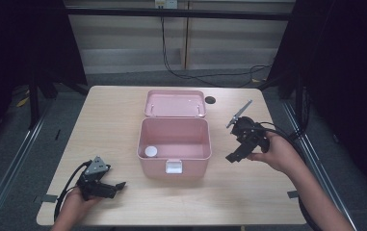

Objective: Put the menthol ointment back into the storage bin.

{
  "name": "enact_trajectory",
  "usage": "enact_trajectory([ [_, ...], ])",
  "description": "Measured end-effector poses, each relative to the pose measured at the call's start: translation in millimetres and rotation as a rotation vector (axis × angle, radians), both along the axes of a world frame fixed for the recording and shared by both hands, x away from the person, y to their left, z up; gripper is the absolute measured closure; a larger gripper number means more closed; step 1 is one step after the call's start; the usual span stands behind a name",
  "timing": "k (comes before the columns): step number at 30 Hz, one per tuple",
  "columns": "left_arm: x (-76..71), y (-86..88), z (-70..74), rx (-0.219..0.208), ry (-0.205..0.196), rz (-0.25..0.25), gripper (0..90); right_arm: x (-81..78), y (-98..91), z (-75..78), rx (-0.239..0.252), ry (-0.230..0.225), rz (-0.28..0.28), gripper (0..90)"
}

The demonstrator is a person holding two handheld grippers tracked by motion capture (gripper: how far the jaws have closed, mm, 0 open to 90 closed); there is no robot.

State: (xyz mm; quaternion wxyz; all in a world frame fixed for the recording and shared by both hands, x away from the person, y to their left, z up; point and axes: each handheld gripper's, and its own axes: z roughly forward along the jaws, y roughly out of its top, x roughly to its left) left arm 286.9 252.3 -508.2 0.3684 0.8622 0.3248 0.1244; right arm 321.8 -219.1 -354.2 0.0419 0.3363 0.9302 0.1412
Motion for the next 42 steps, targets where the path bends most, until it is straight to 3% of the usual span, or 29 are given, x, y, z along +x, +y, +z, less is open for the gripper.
enact_trajectory([
  [8, 0.2, 0.2, 0.1, 0.003, -0.004, -0.002, 10.1, -3.4, -20.9, -14.9, 0.043, 0.012, -0.062, 17.3],
  [14, 0.0, 0.0, 0.0, 0.0, -0.001, 0.0, 10.1, -6.5, -30.8, -26.9, 0.033, 0.007, -0.073, 17.7],
  [42, 0.1, 0.0, 0.0, 0.0, -0.002, 0.0, 10.1, -28.8, -51.4, -89.7, 0.111, 0.004, -0.183, 17.7],
])
